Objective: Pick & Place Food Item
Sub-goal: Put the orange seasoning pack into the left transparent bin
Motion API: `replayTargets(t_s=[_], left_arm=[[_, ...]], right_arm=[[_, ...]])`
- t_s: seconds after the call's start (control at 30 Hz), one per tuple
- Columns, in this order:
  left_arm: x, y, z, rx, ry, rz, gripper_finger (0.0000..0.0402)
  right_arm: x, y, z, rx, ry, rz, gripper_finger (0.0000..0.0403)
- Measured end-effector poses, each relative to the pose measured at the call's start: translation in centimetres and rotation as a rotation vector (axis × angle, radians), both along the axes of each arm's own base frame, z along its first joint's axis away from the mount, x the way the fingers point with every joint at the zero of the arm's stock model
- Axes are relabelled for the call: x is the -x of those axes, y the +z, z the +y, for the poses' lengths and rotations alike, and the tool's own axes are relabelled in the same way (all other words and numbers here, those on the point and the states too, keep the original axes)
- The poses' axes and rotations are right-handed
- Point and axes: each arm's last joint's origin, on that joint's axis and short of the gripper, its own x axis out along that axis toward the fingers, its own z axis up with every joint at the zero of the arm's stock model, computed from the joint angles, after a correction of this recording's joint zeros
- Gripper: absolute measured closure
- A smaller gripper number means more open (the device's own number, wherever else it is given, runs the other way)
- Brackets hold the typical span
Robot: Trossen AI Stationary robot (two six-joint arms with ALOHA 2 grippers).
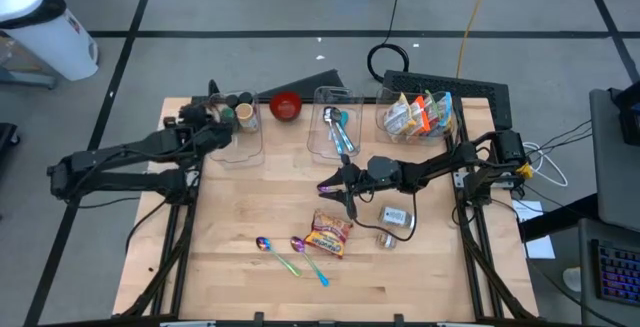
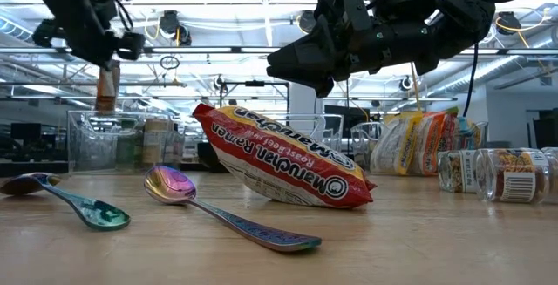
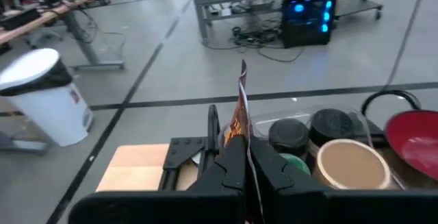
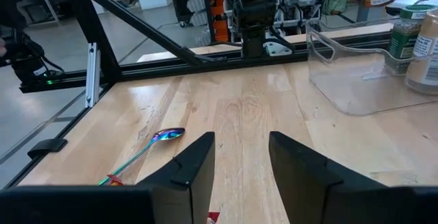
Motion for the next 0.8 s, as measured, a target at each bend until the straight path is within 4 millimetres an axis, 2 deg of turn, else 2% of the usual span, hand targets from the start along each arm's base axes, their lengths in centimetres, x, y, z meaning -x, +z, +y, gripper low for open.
replayTargets(t_s=[0.23, 0.5, 0.8], left_arm=[[-1.6, -0.5, 2.3, 0.007, 0.036, 0.082, 0.0401], [-2.3, -1.3, 4.5, 0.059, 0.011, 0.160, 0.0401], [-2.0, -5.3, 5.9, 0.092, -0.176, 0.074, 0.0401]], right_arm=[[0.0, 0.0, 0.0, 0.000, 0.003, 0.001, 0.0273], [0.0, -0.1, 0.0, 0.000, 0.003, 0.010, 0.0273], [0.0, -0.1, 0.0, 0.003, 0.004, 0.015, 0.0273]])
